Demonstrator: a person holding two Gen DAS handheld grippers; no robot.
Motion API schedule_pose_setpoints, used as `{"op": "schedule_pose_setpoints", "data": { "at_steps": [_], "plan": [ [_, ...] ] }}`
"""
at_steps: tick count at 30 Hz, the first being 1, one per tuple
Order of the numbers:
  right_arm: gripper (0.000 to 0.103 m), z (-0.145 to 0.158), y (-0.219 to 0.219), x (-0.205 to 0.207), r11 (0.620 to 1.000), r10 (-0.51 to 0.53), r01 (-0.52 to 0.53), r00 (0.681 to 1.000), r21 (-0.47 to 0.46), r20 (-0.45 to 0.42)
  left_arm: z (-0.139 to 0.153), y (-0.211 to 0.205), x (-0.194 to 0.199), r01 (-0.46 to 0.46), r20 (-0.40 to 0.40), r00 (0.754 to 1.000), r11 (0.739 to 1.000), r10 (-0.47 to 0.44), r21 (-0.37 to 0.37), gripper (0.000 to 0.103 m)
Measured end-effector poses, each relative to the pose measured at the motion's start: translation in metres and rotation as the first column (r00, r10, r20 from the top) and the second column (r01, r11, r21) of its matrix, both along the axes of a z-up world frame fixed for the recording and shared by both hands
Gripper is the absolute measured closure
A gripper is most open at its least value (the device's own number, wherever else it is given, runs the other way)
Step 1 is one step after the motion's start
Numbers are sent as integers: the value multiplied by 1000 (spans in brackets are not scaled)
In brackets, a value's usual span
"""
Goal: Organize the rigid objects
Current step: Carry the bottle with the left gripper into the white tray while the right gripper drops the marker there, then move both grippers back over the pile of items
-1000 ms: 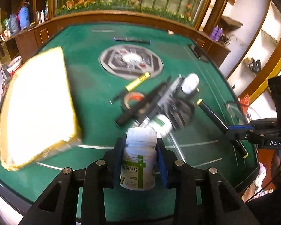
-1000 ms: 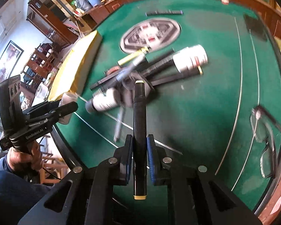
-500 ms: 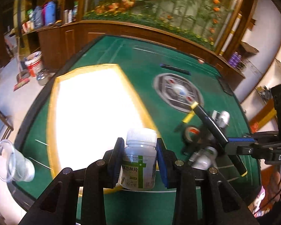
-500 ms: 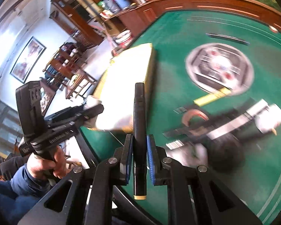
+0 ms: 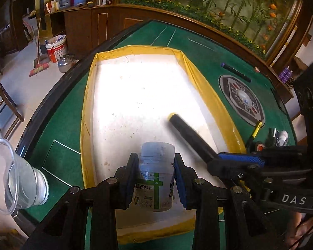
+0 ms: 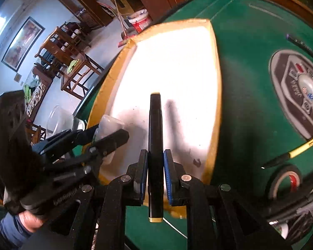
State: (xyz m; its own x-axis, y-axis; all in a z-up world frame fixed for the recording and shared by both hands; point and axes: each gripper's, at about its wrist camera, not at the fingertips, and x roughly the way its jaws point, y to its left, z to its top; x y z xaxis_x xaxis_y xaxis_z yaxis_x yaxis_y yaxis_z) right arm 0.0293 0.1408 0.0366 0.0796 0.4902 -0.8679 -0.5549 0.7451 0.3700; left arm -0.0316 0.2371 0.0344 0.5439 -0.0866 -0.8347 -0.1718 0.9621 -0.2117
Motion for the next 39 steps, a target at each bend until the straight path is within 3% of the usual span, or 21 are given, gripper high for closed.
{"op": "schedule_pose_setpoints", "data": {
  "at_steps": [10,12,13,16,20,26,32,39],
  "plan": [
    [88,-14,7,2,999,5,-3,999,-47,37,-14,14,8,-20,-28,999,1000,19,-12,67],
    [88,-9,2,3,999,2,-1,999,-35,35,-12,15,9,-18,-26,1000,1000,17,-15,61],
    [87,-5,-3,1,1000,-1,2,999,-23,42,-10,14,10,-14,-24,1000,1000,13,-18,53],
    [85,9,-24,-3,1000,-21,21,997,5,72,-2,9,9,4,-8,1000,1000,-4,-6,40],
    [76,24,-68,-6,994,-93,88,993,61,69,19,-1,4,24,36,999,1000,-24,5,40],
    [74,1,-135,-11,978,-207,207,978,25,1,46,-31,0,107,93,990,994,-107,4,32],
    [73,-16,-166,-41,984,-177,178,983,-3,-47,55,-80,5,264,96,960,964,-263,-8,32],
    [73,0,-230,-70,966,-257,257,966,-19,3,47,-149,5,457,58,888,890,-456,-5,32]
  ]
}}
